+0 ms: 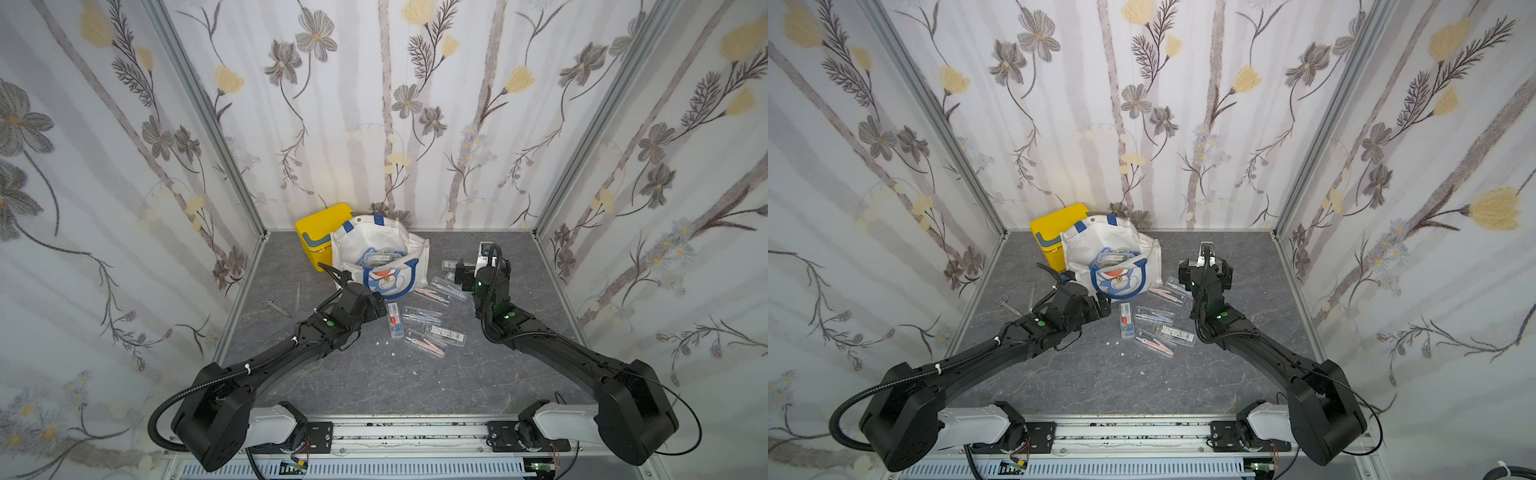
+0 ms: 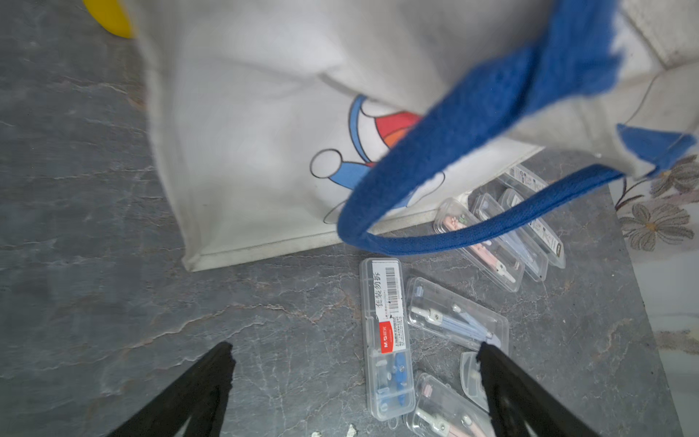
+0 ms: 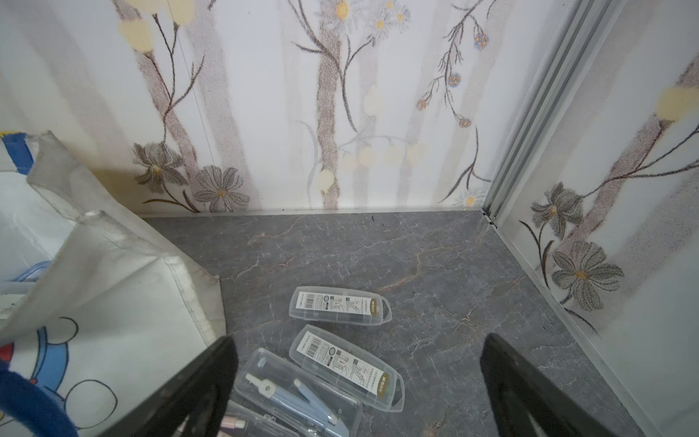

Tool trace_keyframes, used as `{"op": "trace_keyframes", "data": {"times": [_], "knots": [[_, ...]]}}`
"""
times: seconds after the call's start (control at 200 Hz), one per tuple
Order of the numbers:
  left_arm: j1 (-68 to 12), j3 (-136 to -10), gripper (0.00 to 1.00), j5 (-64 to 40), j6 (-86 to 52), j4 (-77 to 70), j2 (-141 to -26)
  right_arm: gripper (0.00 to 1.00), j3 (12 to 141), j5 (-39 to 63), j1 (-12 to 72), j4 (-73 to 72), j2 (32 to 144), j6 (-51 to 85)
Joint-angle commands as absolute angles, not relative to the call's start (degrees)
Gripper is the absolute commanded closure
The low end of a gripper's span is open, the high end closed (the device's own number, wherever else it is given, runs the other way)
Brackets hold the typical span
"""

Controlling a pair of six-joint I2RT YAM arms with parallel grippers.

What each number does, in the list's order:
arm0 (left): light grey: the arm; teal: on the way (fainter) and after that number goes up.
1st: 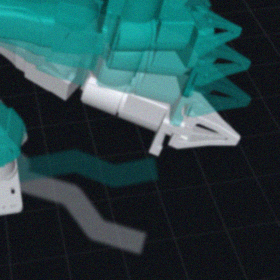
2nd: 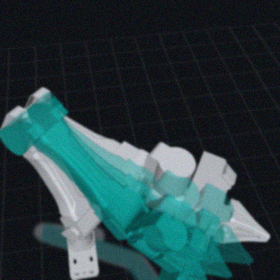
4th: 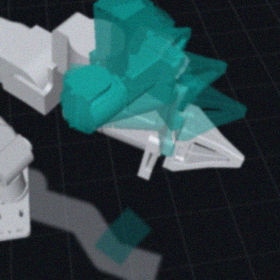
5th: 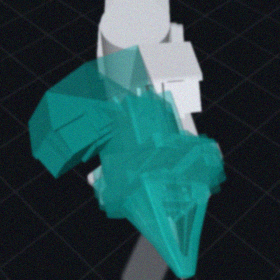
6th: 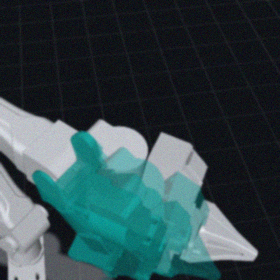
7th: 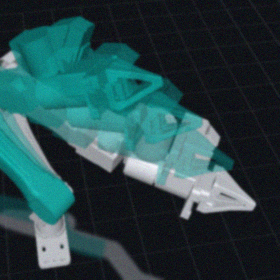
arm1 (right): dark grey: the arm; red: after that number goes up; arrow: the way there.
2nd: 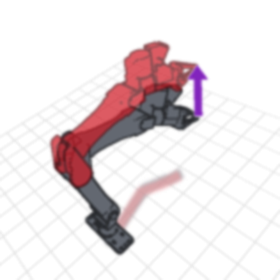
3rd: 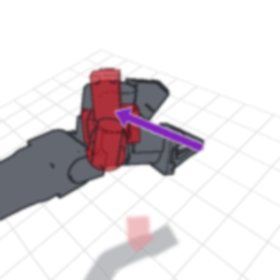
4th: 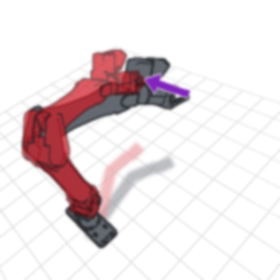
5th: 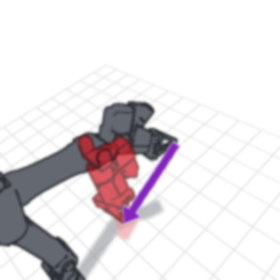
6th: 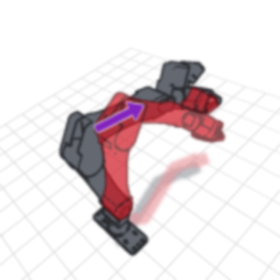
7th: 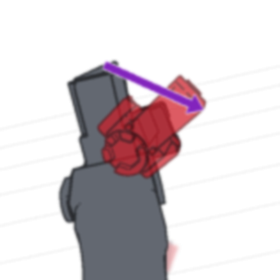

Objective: Put the compass set into the canvas bag
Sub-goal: Pick up the compass set at the center of the board.

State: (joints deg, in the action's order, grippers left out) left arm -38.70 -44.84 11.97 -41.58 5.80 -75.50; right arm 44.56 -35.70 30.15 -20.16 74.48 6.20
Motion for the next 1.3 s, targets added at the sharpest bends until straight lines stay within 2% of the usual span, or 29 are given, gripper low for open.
{"op": "trace_keyframes", "data": {"times": [0.0,0.48,0.704,1.034,1.299], "knots": [[-41.2,-47.1,0.00,15.6,-44.0,5.3,-79.2,0.00,44.1,-35.2,29.6,-17.9,74.4,7.5],[-47.0,-60.8,0.00,18.9,-47.7,12.8,-101.7,0.00,36.8,-34.7,27.5,-20.3,71.3,6.2],[-47.4,-66.7,0.07,18.0,-48.0,18.3,-109.2,0.01,35.3,-34.5,26.9,-20.7,70.6,5.8],[-47.8,-66.8,0.15,17.3,-47.9,18.9,-109.8,0.00,34.7,-34.1,26.2,-21.4,71.7,5.8],[-48.5,-63.0,0.17,19.5,-47.6,15.5,-104.2,0.01,34.6,-33.2,26.1,-21.7,73.1,6.2]]}}
